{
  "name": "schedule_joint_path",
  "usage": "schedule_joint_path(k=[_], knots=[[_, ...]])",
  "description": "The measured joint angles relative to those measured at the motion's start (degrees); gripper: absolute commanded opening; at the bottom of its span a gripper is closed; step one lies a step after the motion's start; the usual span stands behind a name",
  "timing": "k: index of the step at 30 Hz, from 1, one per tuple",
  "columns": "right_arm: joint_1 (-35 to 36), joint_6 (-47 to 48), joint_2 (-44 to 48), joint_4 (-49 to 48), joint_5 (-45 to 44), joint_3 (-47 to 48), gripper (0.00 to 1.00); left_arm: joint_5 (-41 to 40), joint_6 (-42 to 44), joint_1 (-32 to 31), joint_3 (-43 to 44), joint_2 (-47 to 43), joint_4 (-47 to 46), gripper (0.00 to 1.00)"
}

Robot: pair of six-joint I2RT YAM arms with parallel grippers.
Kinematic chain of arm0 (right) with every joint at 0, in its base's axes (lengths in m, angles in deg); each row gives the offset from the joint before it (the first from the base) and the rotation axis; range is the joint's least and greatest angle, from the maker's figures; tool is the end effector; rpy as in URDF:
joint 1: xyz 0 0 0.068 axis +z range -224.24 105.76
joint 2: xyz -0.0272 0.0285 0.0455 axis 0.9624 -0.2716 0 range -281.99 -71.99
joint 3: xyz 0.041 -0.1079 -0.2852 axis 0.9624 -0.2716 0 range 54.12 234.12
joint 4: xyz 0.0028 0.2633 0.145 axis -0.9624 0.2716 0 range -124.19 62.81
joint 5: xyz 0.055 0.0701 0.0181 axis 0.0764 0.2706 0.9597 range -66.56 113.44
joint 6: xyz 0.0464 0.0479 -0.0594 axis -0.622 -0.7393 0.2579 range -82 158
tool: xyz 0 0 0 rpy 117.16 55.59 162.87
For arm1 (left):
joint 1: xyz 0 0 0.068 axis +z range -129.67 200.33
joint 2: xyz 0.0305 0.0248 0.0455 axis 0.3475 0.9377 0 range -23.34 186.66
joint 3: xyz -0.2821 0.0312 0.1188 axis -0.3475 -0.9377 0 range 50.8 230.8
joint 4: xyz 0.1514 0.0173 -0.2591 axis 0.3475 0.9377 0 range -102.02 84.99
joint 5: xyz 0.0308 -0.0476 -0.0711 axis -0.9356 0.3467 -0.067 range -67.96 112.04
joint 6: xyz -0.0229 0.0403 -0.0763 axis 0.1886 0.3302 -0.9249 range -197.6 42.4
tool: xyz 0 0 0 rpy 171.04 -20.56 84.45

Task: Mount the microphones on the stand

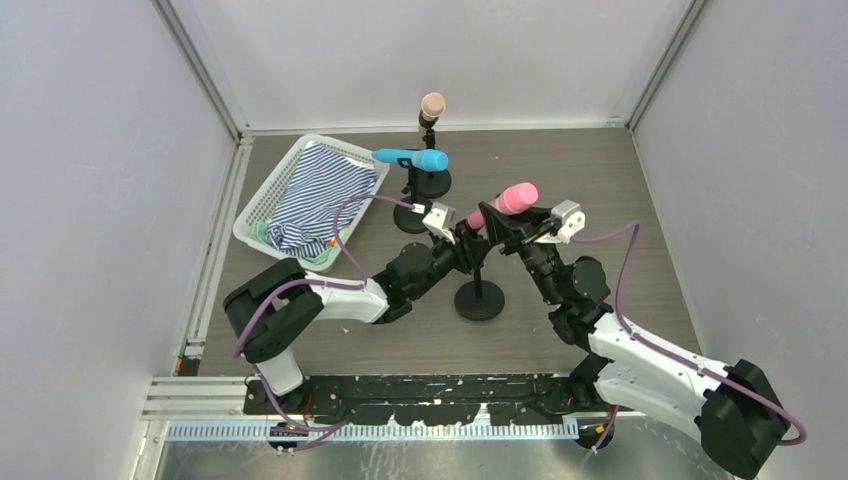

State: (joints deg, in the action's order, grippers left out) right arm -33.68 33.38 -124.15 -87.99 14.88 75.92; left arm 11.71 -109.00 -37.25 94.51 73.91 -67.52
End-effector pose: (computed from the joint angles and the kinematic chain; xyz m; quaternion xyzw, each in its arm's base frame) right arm 0.2003 0.1560 0.3181 -0.1095 0.5398 0.2825 0.7854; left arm 0.2417 -0.3540 0.2216 0.0937 0.6887 -0.4574 0.5547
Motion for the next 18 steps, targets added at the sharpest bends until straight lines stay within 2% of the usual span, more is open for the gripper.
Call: schedule_joint_path(k=[18], knots=[[0.1,-1.5,-1.9,-1.1,-0.1,-0.3,0.01,-1.2,0.1,0.0,-0.5,-1.6,2.4,0.00]])
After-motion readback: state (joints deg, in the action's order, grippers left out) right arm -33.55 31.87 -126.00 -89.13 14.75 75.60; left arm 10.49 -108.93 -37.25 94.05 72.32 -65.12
